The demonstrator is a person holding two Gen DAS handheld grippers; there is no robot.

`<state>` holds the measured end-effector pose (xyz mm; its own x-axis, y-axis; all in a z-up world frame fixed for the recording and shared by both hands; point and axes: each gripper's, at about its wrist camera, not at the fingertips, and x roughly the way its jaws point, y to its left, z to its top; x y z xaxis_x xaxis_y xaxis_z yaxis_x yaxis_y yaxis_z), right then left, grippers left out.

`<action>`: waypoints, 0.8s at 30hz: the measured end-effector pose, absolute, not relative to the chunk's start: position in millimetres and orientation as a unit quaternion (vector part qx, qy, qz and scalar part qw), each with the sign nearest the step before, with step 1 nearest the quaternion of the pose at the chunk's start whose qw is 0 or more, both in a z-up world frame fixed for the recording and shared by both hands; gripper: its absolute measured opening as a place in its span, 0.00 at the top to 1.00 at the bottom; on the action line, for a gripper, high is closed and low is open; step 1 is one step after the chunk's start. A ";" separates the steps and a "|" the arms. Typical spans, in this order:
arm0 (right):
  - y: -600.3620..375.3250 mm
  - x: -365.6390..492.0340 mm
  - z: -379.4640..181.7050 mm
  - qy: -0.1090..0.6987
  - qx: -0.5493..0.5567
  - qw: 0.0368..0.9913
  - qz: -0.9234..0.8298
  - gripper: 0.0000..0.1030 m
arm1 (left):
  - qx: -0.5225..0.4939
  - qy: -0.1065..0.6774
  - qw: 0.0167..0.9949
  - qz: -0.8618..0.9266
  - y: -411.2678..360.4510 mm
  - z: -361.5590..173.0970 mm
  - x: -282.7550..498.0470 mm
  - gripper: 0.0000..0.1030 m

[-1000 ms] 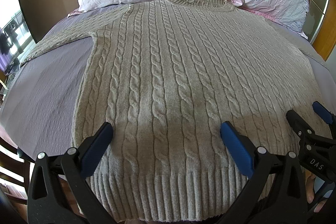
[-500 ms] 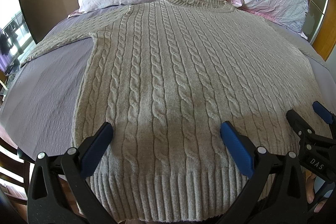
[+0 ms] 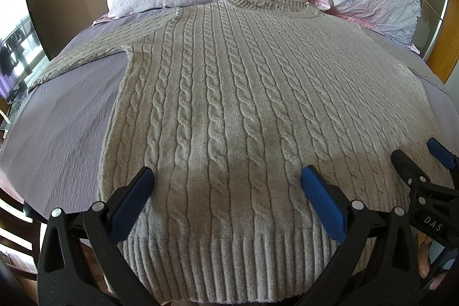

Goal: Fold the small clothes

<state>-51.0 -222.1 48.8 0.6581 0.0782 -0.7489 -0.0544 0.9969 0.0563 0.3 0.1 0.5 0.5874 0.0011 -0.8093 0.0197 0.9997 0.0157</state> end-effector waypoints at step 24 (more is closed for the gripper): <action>-221.4 -53.1 47.9 0.409 0.014 0.912 0.037 0.01 | 0.012 0.452 0.892 -0.005 0.0 0.6 -0.4 0.02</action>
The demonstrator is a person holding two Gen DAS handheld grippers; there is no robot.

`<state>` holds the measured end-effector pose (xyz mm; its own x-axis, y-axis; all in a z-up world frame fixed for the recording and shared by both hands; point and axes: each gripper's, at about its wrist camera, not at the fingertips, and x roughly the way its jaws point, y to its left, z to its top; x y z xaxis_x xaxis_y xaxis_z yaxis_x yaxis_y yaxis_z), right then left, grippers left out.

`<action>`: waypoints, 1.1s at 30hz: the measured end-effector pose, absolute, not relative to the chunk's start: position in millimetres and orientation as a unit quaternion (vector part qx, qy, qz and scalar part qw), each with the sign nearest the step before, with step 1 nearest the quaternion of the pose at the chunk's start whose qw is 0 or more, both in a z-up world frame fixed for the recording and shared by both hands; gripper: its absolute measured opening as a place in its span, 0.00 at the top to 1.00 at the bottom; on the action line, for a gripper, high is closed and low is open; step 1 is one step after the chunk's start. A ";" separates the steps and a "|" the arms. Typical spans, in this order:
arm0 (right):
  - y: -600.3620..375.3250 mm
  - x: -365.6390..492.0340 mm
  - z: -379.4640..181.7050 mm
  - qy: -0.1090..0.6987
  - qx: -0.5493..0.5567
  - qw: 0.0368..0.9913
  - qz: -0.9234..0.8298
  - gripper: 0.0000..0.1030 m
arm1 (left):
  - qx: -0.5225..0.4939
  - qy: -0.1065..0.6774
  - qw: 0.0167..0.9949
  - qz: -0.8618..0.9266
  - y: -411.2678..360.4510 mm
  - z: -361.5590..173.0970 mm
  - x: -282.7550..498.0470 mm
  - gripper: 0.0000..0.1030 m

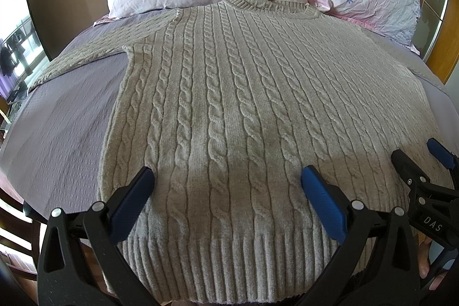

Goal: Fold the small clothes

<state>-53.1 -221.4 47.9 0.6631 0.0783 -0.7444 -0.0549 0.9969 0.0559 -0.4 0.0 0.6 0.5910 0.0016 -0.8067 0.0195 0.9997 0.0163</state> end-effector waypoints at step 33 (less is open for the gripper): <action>-646.9 141.8 25.8 0.332 0.472 0.780 -0.243 0.38 | -0.144 0.274 0.951 -0.023 139.2 66.7 77.1 0.02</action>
